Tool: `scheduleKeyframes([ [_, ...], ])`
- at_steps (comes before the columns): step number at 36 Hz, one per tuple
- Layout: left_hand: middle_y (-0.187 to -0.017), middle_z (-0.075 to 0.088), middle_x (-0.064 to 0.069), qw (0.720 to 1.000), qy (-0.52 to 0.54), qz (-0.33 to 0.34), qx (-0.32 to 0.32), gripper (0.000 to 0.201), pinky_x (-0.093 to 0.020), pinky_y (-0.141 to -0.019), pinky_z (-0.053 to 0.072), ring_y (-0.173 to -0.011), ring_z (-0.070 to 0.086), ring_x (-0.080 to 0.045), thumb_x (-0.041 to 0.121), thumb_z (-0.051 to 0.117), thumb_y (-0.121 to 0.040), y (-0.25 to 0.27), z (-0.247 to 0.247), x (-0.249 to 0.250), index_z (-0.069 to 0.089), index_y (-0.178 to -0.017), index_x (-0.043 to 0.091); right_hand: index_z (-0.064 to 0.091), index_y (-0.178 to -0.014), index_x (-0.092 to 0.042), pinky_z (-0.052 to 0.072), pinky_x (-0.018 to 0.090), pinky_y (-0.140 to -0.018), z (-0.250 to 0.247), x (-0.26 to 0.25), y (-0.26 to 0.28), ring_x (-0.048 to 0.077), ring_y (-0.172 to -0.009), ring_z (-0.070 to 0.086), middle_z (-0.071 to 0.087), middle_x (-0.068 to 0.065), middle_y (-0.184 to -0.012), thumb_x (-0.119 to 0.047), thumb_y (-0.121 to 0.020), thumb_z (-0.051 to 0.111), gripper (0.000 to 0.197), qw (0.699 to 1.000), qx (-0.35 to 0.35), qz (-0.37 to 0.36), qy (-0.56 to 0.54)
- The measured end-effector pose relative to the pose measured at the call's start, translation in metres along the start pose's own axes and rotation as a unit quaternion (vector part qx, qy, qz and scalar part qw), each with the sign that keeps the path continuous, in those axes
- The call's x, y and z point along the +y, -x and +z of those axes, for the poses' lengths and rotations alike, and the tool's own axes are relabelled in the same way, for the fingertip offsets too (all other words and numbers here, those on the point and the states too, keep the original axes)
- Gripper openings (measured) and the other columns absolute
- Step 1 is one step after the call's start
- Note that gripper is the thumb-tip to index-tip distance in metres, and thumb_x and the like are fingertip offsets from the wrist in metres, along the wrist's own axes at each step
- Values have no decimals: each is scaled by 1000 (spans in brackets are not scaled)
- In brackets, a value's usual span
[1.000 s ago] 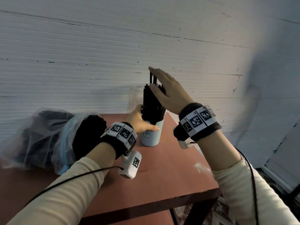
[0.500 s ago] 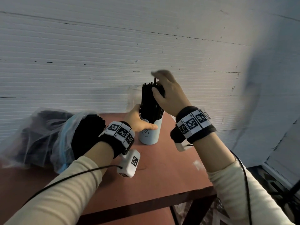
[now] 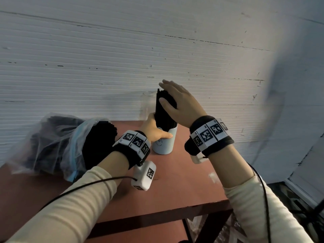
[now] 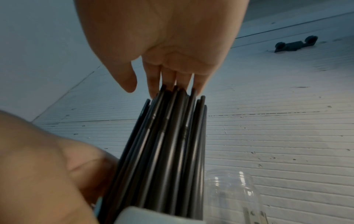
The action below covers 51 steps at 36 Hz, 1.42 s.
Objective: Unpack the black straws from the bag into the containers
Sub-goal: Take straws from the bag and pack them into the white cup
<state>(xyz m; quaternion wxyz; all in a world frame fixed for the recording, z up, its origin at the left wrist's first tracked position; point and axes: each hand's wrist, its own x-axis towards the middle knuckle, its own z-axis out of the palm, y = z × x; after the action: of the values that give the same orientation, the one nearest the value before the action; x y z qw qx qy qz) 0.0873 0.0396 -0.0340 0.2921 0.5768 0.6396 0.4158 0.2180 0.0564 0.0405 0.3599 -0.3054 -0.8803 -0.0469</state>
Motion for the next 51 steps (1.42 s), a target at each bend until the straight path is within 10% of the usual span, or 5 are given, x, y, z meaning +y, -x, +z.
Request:
scheduleKeyframes([
  [6, -157, 23, -9, 999, -15, -30, 6, 115, -29, -108, 29, -143, 28, -25, 14, 81, -74, 21, -15, 3, -1, -154, 12, 46, -138, -10, 31, 28, -110, -4, -22, 0, 20, -135, 39, 40, 5, -147, -24, -95, 51, 46, 994, 85, -24, -71],
  [12, -126, 53, -7, 996, -35, 56, 62, 55, -34, -95, 47, -112, 52, -19, 14, 59, -73, 63, -69, 8, 49, -126, 19, 45, -135, -6, 36, 30, -106, 14, -57, 3, 20, -128, 45, 46, 7, -137, -21, -93, 53, 45, 985, 116, -47, -119],
  [28, -91, 59, -2, 966, -205, 23, 158, 13, -35, -82, 51, -87, 60, -25, 12, 63, -87, 97, -174, -58, 63, -96, 21, 54, -128, -12, 40, 33, -96, 103, -137, 3, 24, -112, 49, 48, 8, -123, -34, -88, 65, 47, 936, -336, -50, -93],
  [39, -70, 59, 1, 974, -190, 11, 121, 38, -30, -67, 48, -71, 58, -27, -5, 56, -81, 100, -191, -76, 64, -92, 30, 54, -126, -19, 41, 37, -97, 113, -149, -3, 27, -115, 50, 53, 9, -124, -17, -82, 68, 46, 931, -347, -51, -98],
  [51, -113, 70, 6, 971, -132, 77, 182, 46, -36, -90, 54, -98, 67, -24, -3, 53, -82, 90, -206, -61, 69, -89, 40, 51, -134, -22, 37, 32, -101, 115, -149, -7, 23, -118, 48, 55, 8, -126, -16, -92, 58, 43, 948, -267, -79, -153],
])
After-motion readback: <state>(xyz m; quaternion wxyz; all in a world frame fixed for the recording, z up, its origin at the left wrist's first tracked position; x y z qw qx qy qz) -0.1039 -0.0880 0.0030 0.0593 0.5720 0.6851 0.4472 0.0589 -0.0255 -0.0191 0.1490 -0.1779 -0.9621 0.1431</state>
